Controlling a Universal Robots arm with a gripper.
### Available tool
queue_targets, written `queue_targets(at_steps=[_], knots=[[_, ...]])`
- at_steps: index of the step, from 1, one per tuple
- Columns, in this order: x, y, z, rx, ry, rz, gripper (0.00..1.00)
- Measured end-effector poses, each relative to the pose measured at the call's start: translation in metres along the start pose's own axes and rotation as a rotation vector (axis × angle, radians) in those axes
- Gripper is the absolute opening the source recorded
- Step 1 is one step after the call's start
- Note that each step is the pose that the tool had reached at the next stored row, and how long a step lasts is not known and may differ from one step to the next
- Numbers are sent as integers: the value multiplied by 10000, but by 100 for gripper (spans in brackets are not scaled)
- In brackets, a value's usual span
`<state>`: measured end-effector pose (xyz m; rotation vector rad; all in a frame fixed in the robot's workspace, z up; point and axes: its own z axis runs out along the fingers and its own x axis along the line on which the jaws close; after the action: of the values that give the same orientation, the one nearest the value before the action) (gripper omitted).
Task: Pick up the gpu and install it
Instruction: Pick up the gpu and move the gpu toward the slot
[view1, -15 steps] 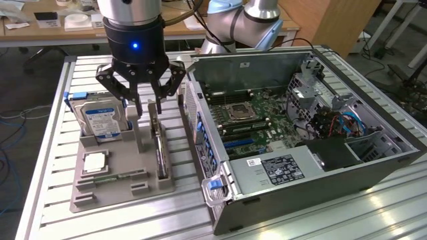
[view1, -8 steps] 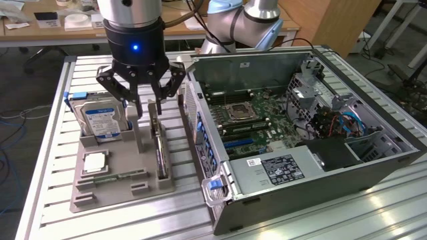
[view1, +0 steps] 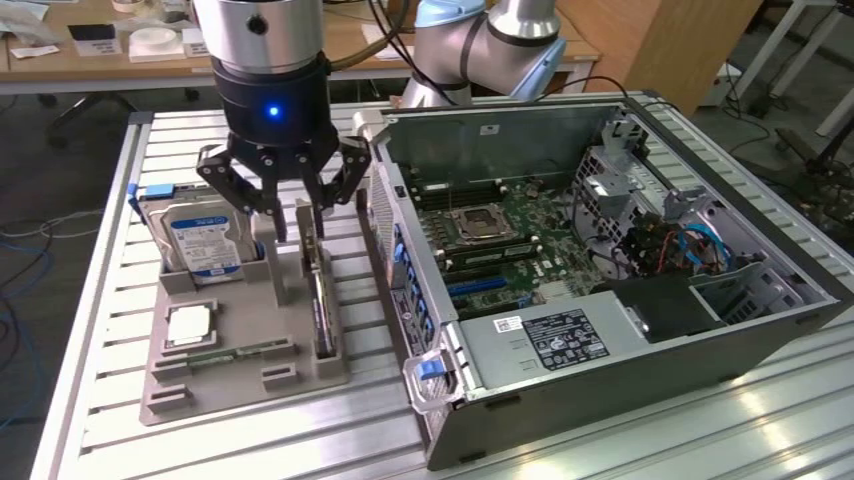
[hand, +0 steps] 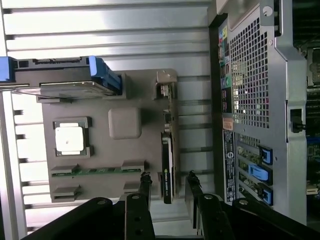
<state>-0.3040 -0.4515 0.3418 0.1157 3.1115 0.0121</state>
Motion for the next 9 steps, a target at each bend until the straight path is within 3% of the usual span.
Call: queue_targets(at_steps=[9], knots=[[1, 0, 18, 1, 0, 1, 41]])
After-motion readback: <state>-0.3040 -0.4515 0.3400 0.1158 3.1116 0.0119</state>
